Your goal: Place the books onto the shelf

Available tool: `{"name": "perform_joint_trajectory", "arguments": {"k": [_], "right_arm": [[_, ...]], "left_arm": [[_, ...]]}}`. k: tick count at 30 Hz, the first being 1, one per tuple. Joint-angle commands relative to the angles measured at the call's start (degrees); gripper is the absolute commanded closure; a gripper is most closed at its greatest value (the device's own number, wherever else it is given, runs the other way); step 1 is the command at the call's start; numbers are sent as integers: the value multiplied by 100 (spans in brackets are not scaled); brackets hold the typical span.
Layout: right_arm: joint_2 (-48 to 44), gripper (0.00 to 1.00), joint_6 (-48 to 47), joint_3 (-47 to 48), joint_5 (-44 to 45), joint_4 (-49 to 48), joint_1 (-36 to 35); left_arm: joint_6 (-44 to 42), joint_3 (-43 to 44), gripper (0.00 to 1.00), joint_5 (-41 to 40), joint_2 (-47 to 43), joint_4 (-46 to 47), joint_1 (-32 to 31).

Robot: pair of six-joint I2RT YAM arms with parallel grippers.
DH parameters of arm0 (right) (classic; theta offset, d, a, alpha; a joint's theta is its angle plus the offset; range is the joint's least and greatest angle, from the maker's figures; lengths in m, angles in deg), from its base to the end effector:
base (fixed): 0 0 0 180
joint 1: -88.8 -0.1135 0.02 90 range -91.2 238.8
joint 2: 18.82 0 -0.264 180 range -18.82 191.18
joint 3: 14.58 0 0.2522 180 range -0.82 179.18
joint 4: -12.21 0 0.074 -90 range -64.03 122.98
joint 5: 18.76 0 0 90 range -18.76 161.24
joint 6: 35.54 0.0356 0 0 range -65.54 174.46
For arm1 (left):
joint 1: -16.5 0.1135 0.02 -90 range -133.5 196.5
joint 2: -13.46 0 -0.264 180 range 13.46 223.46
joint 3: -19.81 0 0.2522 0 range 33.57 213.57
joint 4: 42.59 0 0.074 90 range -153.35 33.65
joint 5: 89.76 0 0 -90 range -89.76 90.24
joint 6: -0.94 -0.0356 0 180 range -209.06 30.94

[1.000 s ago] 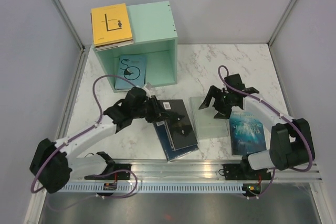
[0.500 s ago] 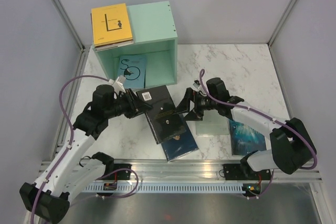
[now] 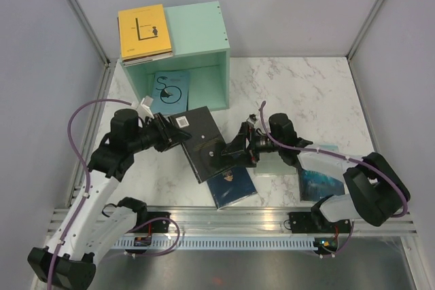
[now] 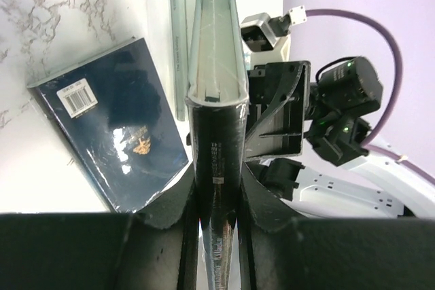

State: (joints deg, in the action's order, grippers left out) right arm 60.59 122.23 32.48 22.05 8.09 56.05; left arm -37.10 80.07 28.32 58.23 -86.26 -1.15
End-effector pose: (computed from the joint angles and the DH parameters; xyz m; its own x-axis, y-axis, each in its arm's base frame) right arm 0.2127 0.1689 0.1920 -0.9969 0.0781 -0.0019 0.0223 0.3083 0.9510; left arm 0.1555 -0.0671 0.3170 -0.7994 -0.4749 -0.3681 0.0541 0.5533 -0.8312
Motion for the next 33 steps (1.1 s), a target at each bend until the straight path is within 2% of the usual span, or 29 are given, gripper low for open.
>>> {"name": "perform_joint_trajectory", "arguments": {"k": [1,6,9,11,12,13,16,18,20,21,23,24,27,30,31,33], "right_arm": [[-242,2,377,-69,-170,-960,-38],[-243,5,1509,-411,-293,-2585,-73],[-137,20,2397,-684,-232,-3885,-108],[55,26,3152,-868,-100,-5106,-152],[265,33,3425,-973,-39,-5580,-161],[406,37,4036,-1009,110,-6568,-187],[1022,52,4988,-992,427,-8276,-275],[1137,62,4966,-861,393,-8275,-406],[1163,66,4948,-659,375,-8239,-495],[1216,76,4939,-606,375,-8239,-582],[1252,87,4913,-500,392,-8222,-653],[1278,97,4869,-482,436,-8196,-688],[1226,100,4615,-465,437,-7915,-715],[1033,100,4125,-333,340,-7248,-741],[971,100,3974,-289,270,-6742,-741],[726,100,3596,-167,243,-6177,-733]], "left_arm": [[68,430,98,602,-136,714,165],[252,150,98,821,-171,1013,393],[489,-166,98,997,-258,1391,490],[586,-299,98,1094,-294,1618,569],[665,-395,98,1164,-320,1681,596],[709,-448,98,1200,-338,1742,613],[841,-633,98,1323,-311,2015,614],[929,-791,98,1376,-311,2181,622],[1000,-940,98,1420,-320,2296,622],[1009,-976,98,1437,-320,2332,622],[1009,-1029,98,1464,-320,2358,631],[991,-1055,98,1473,-329,2358,631],[956,-1108,98,1473,-347,2315,631],[868,-1108,98,1508,-303,2192,622],[833,-1099,97,1517,-285,2061,622],[667,-1056,84,1508,-233,1920,622]]}}
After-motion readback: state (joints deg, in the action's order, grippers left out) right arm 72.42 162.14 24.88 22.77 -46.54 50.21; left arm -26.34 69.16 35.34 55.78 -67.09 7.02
